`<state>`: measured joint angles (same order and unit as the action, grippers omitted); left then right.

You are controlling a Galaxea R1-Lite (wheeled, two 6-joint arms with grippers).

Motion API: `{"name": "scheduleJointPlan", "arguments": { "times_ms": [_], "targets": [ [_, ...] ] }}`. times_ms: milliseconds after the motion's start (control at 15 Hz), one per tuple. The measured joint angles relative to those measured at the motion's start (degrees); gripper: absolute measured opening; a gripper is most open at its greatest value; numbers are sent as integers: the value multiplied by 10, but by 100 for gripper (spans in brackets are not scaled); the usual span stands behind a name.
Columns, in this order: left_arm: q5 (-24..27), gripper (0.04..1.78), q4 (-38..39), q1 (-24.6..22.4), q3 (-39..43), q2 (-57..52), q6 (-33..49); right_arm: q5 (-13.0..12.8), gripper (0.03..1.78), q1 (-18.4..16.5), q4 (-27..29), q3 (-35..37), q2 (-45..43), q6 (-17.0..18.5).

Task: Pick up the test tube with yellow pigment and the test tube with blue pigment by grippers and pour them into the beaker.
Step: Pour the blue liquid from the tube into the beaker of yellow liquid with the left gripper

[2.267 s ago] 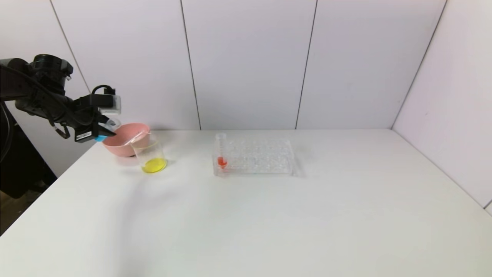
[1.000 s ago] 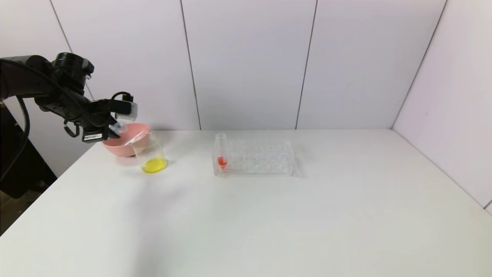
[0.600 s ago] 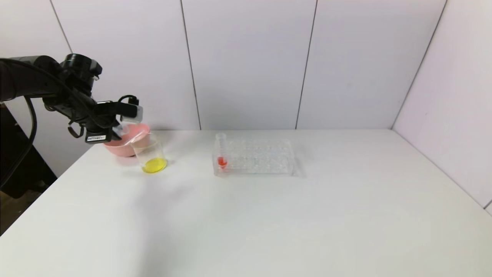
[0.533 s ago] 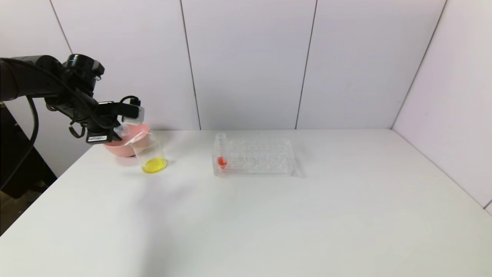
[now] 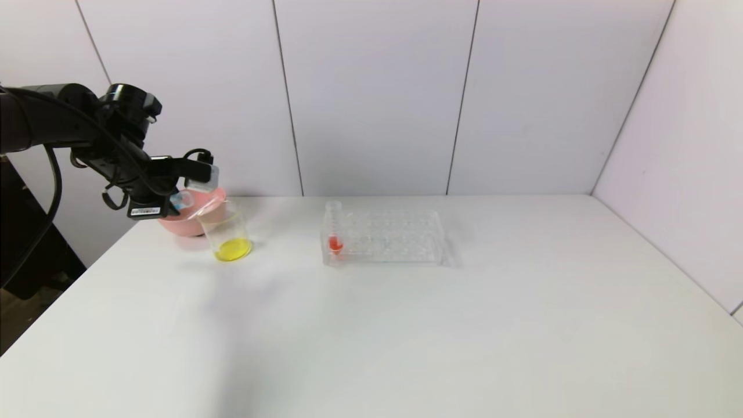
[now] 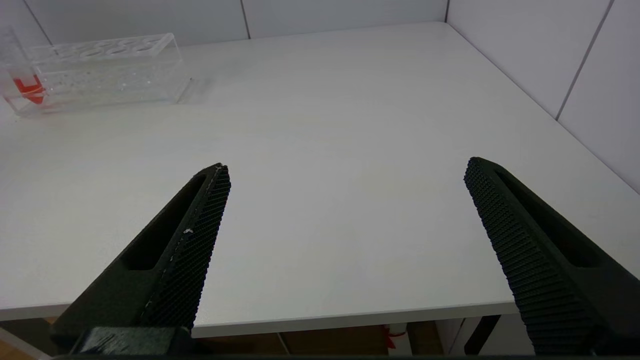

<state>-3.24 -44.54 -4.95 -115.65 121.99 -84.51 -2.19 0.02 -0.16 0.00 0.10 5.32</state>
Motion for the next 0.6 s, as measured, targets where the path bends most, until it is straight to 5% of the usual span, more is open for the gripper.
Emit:
{"name": "scheduleJointPlan", "arguments": {
  "times_ms": [600],
  "targets": [
    [-57, 45, -3, 15, -1, 2, 1, 0, 171, 0, 0, 0, 0, 0]
  ]
}}
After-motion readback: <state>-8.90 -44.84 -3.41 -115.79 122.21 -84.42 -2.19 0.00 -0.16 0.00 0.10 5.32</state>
